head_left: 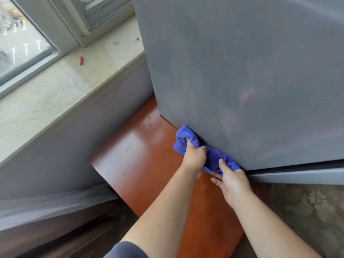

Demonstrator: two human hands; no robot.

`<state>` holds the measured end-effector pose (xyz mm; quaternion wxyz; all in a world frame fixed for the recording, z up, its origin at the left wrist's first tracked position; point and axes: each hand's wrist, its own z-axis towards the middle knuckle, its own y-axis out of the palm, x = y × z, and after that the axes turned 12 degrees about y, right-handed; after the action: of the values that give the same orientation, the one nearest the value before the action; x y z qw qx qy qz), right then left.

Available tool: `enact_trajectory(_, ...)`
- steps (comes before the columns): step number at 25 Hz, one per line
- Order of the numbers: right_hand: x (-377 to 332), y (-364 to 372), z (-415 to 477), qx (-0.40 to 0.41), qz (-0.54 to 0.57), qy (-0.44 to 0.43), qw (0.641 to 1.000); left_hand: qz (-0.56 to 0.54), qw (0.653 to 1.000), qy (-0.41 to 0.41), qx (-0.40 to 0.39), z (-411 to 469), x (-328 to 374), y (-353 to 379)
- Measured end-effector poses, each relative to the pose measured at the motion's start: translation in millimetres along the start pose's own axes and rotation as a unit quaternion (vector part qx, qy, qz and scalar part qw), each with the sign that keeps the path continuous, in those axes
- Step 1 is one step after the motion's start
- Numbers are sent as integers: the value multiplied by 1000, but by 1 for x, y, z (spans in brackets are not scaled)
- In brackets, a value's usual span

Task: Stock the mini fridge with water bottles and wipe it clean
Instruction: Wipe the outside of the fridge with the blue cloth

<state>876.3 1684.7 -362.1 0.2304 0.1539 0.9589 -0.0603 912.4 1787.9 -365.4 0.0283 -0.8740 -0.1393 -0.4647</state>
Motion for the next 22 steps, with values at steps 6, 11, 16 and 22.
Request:
enact_trajectory(6, -15, 10, -41, 38, 4, -119, 992, -179, 983, 16, 26, -26, 37, -4)
enact_trajectory(11, -70, 35, -145, -22, 12, -304, 952, -257, 957, 128, 33, -92, 154, -18)
enact_trajectory(16, -127, 47, -221, -72, -1, -446, 892, -247, 937, 246, 14, -147, 246, -34)
enact_trajectory(22, -103, 27, -190, -45, -25, -420, 906, -167, 953, 253, -2, -138, 215, -32)
